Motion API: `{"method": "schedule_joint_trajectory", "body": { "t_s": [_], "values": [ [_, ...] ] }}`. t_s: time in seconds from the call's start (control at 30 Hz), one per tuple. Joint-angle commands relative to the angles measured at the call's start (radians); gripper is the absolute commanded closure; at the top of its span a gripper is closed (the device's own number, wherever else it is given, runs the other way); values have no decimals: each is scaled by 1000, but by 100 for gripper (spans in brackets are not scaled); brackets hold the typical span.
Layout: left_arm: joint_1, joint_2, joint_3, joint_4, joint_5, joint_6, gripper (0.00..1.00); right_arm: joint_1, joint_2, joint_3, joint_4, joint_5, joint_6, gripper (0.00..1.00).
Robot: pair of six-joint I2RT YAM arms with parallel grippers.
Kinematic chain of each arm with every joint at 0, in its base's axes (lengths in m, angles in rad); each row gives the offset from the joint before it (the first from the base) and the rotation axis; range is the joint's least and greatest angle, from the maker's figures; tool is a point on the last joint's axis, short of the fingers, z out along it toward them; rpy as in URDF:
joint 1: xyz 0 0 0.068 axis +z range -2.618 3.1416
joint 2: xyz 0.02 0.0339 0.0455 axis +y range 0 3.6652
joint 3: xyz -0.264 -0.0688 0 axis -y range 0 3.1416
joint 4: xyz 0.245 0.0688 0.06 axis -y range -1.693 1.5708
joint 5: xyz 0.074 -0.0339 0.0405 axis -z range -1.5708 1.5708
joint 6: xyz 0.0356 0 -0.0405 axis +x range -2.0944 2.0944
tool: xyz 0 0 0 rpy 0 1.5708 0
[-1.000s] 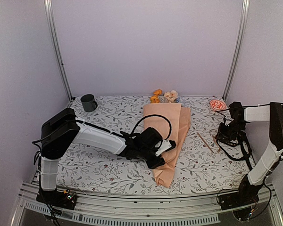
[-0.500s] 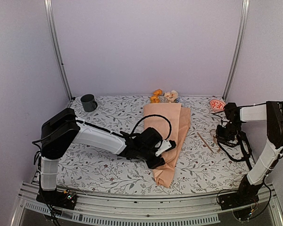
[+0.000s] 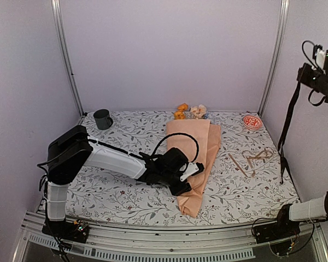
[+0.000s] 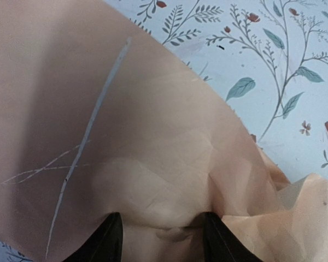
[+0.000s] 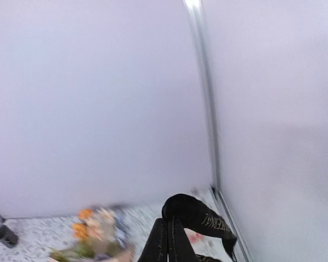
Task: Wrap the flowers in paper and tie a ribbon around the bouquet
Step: Pick up the ribbon from the corner of the board, then place the ribbon at the center of the board.
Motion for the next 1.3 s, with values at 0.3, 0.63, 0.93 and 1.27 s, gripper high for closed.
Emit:
{"method": "schedule_joint_trajectory", "body": {
  "t_s": [0.3, 0.63, 0.93, 1.27],
  "values": [
    [-12, 56, -19, -110, 38, 21, 49, 18, -276, -53, 643, -891, 262, 100],
    [-13, 53, -17, -123, 33, 20, 49, 18, -213, -262, 428, -845, 260, 100],
    [-13, 54, -17, -126, 28, 17, 49, 110, -123, -462, 329, -756, 268, 100],
    [-14, 41, -37, -124, 28, 15, 49, 109, 323, -282, -55, -199, 49, 83]
  ]
}}
